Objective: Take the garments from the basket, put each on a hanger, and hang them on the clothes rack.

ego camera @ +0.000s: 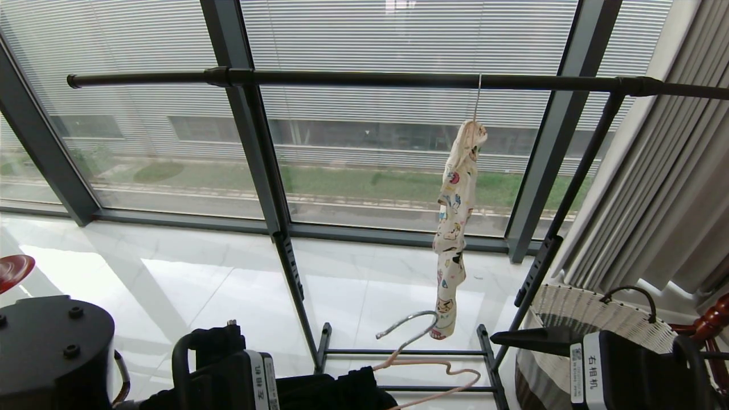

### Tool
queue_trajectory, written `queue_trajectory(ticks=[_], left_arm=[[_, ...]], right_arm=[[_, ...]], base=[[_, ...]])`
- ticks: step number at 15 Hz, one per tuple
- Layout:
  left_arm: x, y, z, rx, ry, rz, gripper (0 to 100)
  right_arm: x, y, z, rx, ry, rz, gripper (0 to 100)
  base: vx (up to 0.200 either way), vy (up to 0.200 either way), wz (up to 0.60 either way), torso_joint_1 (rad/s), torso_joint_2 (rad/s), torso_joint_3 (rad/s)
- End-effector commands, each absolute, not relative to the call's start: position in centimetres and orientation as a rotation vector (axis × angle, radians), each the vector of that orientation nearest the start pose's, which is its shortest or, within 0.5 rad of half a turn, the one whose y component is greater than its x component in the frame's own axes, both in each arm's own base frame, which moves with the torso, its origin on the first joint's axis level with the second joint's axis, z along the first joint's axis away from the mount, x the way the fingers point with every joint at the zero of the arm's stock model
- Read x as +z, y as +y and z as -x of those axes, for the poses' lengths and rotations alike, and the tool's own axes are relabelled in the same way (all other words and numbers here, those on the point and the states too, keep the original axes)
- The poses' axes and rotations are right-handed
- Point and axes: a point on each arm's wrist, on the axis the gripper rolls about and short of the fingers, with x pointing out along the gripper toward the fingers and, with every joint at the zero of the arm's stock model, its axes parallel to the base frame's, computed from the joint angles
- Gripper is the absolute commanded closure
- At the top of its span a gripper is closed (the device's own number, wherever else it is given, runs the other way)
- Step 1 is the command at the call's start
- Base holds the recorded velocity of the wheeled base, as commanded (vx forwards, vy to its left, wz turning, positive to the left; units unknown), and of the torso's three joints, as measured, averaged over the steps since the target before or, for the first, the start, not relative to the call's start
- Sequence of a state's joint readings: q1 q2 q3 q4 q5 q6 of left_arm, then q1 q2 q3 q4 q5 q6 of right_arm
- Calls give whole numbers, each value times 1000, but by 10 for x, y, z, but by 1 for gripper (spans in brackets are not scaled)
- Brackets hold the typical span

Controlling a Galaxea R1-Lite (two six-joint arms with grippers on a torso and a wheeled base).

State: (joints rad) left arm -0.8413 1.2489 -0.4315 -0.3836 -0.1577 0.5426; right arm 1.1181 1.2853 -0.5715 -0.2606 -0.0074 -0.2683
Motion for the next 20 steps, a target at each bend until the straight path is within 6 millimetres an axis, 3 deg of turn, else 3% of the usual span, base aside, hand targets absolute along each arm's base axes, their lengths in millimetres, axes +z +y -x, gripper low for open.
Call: queue_trajectory(ticks=[1, 4, 7, 9, 13, 16, 20], left_arm=[[166, -128, -116, -1049, 148, -635, 100], [184, -119, -134, -914, 41, -584, 100], [216, -111, -147, -810, -55, -533, 100], [229, -111, -146, -803, -106, -519, 100], [239, -107, -138, -798, -159, -512, 100], [241, -104, -133, -795, -175, -508, 100], [241, -106, -130, -816, -180, -507, 100]], right_arm=[[186, 170, -83, 1143, 254, 490, 0], [185, 171, -83, 1150, 257, 485, 0], [183, 183, -87, 1142, 279, 392, 0], [171, 208, -99, 1109, 336, 244, 0], [149, 248, -123, 929, 371, 72, 0], [145, 275, -140, 778, 347, -44, 0], [144, 286, -156, 724, 337, -69, 0]], base=[[0, 0, 0, 0, 0, 0], [0, 0, 0, 0, 0, 0], [0, 0, 0, 0, 0, 0], [0, 0, 0, 0, 0, 0], [0, 0, 0, 0, 0, 0], [0, 0, 0, 0, 0, 0], [0, 0, 0, 0, 0, 0]])
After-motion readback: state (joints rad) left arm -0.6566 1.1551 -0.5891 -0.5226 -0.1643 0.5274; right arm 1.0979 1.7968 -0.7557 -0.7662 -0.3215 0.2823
